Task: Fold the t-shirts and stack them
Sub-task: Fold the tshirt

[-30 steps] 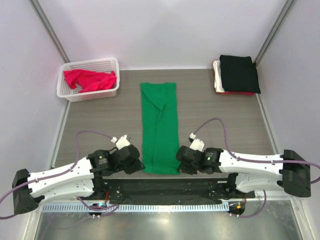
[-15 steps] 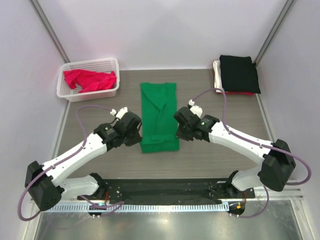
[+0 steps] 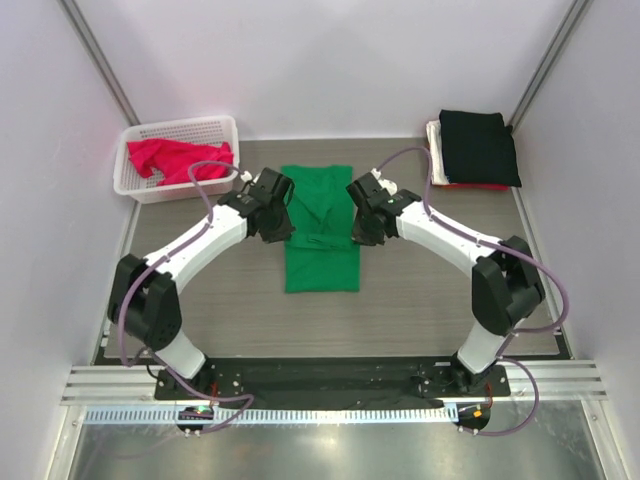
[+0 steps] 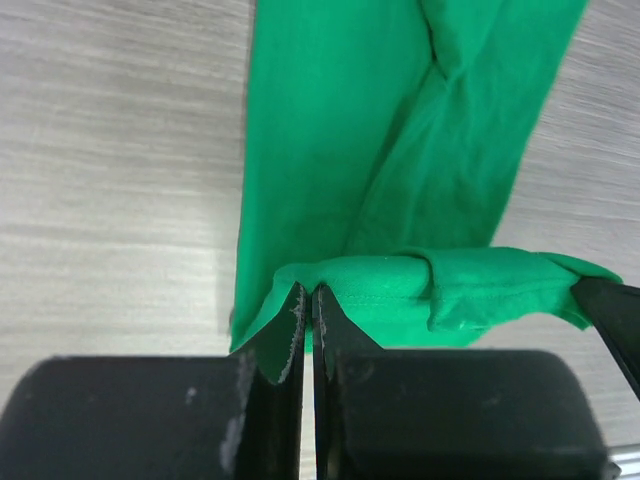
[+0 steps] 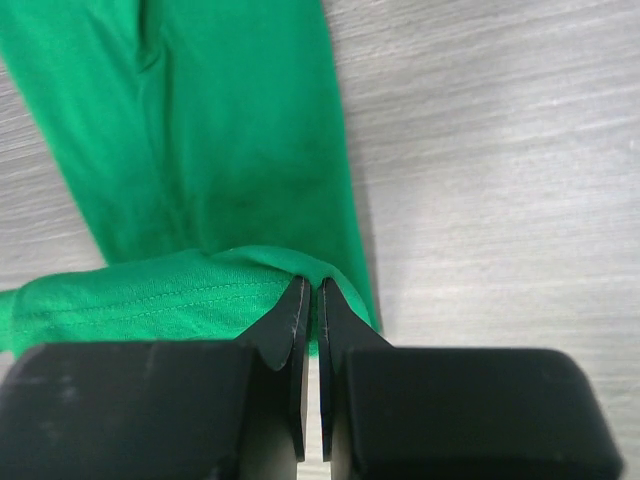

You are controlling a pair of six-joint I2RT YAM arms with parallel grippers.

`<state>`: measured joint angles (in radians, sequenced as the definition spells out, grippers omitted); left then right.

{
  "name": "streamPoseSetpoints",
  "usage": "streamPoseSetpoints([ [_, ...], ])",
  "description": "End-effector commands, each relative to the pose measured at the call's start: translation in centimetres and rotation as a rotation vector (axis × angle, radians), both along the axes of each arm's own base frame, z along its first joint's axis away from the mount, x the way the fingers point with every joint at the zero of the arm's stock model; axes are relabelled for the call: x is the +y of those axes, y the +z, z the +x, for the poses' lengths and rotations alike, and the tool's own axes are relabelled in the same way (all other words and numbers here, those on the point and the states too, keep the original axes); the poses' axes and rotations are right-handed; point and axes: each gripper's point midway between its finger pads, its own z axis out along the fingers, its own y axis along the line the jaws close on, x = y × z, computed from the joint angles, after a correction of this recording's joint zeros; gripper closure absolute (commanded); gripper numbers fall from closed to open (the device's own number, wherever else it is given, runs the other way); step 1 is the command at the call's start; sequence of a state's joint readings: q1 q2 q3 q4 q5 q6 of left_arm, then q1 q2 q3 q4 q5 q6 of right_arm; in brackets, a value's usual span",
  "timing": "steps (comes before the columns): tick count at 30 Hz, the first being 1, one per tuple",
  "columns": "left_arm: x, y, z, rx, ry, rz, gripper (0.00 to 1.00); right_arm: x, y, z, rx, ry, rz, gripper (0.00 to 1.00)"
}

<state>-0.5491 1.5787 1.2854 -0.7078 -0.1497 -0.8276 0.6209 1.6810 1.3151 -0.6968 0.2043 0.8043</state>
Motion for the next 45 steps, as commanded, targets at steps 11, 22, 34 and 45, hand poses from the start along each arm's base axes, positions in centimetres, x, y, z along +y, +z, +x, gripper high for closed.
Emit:
streamPoseSetpoints([
  [11, 1.0, -2.8, 4.0, 0.043, -0.007, 0.025, 1.00, 0.2, -2.2, 4.6, 0.017, 0.069, -0.012, 0.99],
  [22, 2.0, -5.2, 5.4, 0.086, 0.024, 0.047, 0.94, 0.6, -3.9, 7.0, 0.039, 0.093, -0.007, 0.78],
  [34, 2.5, 1.4, 9.8, -0.005, 0.032, 0.022, 0.32, 1.2, 4.1, 10.6, -0.073, 0.115, 0.019, 0.21],
  [45, 4.5, 1.4, 2.5, -0.010, 0.037, -0.039, 0.35, 12.0, -0.2, -0.4, 0.033, 0.369, 0.178, 0.50],
])
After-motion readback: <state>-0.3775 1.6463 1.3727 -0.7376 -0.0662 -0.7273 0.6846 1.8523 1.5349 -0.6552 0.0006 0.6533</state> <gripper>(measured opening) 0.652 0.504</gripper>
